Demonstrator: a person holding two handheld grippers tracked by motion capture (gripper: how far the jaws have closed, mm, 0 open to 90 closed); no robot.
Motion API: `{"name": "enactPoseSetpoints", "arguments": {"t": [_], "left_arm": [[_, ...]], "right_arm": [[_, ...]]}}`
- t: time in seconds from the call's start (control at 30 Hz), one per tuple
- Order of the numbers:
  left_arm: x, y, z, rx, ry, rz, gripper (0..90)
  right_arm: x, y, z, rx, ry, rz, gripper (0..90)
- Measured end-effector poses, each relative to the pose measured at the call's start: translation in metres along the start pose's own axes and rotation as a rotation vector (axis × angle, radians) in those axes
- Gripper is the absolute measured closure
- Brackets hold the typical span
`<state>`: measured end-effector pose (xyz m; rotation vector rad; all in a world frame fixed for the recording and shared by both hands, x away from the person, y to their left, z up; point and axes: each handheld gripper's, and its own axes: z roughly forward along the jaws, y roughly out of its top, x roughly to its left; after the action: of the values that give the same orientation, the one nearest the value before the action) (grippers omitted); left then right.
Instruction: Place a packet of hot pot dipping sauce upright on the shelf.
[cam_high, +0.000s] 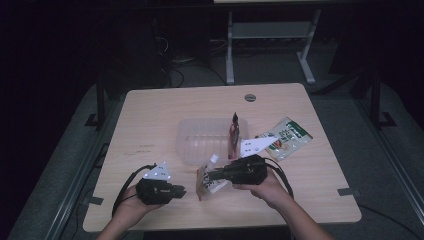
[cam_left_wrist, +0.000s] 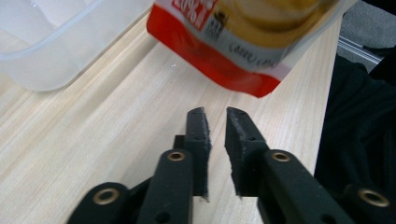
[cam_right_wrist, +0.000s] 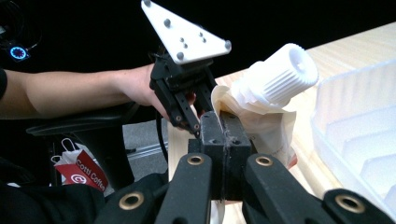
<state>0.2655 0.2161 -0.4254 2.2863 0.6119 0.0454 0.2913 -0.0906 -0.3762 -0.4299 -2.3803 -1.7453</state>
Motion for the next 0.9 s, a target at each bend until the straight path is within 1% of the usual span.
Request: {"name": "enactPoseSetpoints", "arguments": {"t": [0.07, 0.13, 0.3, 0.33, 0.4, 0.57, 0.8, 0.87, 0.9], "left_arm": [[0.001, -0.001, 0.0, 0.003, 0.005, -0.013, 73.0], [0.003, -0.001, -0.001, 0.003, 0.012, -0.016, 71.9], [0.006, -0.004, -0.001, -0.004, 0.027, -0.036, 62.8], [0.007, -0.004, -0.002, -0.001, 0.031, -0.031, 61.2], [0.007, -0.005, -0.001, 0.0, 0.038, -0.035, 57.7], [0.009, -0.006, 0.001, 0.005, 0.038, -0.036, 54.4], [0.009, -0.006, 0.001, 0.005, 0.04, -0.043, 53.6], [0.01, -0.007, 0.002, 0.015, 0.041, -0.036, 53.7], [0.01, -0.007, 0.002, 0.013, 0.041, -0.037, 53.6]], "right_arm": [[0.0, 0.005, -0.002, -0.011, -0.009, -0.01, 89.7], [0.0, 0.006, -0.003, -0.009, -0.013, -0.013, 89.7], [-0.002, 0.016, -0.008, -0.009, -0.04, -0.024, 89.7], [-0.002, 0.018, -0.009, -0.013, -0.045, -0.02, 89.7], [-0.005, 0.021, -0.011, -0.021, -0.05, -0.024, 89.7], [-0.009, 0.029, -0.015, -0.034, -0.071, -0.028, 89.7], [-0.015, 0.039, -0.019, -0.05, -0.09, -0.023, 89.7], [-0.017, 0.043, -0.019, -0.055, -0.096, -0.022, 89.7], [-0.018, 0.045, -0.019, -0.059, -0.1, -0.026, 89.7]]}}
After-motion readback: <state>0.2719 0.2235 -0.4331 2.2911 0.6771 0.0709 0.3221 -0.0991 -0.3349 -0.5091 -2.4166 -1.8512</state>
